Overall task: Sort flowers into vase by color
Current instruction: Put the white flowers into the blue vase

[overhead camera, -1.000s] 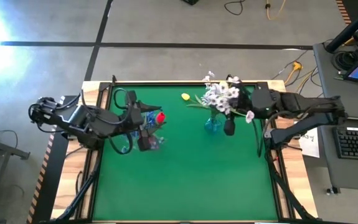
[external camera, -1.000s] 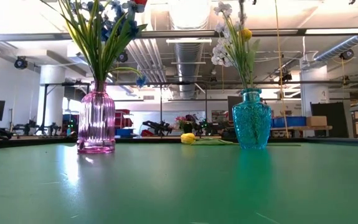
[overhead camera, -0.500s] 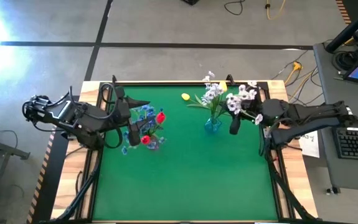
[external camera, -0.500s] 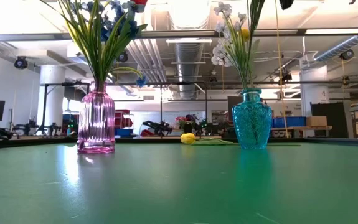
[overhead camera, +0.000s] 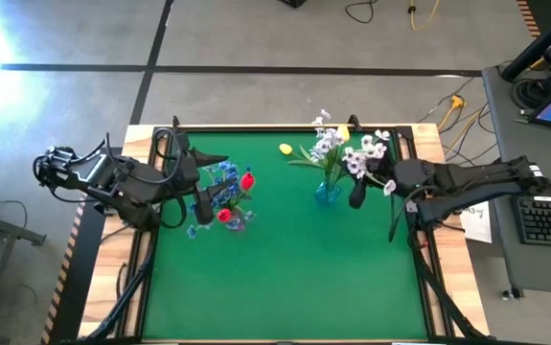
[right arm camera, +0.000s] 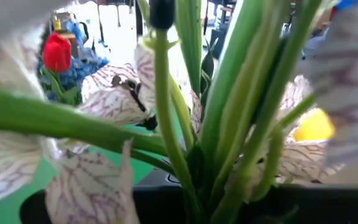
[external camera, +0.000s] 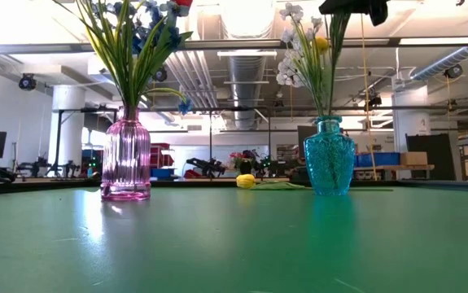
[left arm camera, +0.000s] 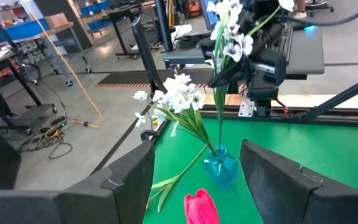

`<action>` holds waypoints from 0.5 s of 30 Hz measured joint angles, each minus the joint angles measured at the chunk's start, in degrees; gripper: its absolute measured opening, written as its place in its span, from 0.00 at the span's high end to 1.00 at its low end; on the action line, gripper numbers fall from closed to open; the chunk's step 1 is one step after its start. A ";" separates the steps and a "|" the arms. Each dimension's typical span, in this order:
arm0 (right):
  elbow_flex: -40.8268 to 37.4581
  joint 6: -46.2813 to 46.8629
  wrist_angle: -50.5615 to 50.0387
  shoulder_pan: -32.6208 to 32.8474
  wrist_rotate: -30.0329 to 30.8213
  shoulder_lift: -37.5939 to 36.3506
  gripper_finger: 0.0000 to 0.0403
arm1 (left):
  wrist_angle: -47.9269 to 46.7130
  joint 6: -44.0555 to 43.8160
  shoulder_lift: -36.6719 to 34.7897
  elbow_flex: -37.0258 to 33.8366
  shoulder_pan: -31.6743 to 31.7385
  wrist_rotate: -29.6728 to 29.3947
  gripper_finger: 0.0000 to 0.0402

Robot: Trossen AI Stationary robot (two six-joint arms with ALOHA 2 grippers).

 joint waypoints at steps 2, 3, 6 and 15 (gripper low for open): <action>-0.41 0.11 -0.17 0.00 0.08 0.18 0.97 | -0.06 -0.04 0.01 0.00 -0.05 0.00 0.44; -0.59 0.24 -0.21 0.00 0.32 0.19 0.97 | -0.06 -0.04 0.01 0.00 -0.10 0.00 0.44; -0.70 0.47 -0.17 0.00 1.64 0.32 0.97 | -0.06 -0.04 0.01 0.00 -0.13 0.00 0.44; -0.79 0.15 -0.22 0.00 1.53 0.69 0.97 | -0.21 -0.04 0.14 0.00 -0.13 0.00 0.44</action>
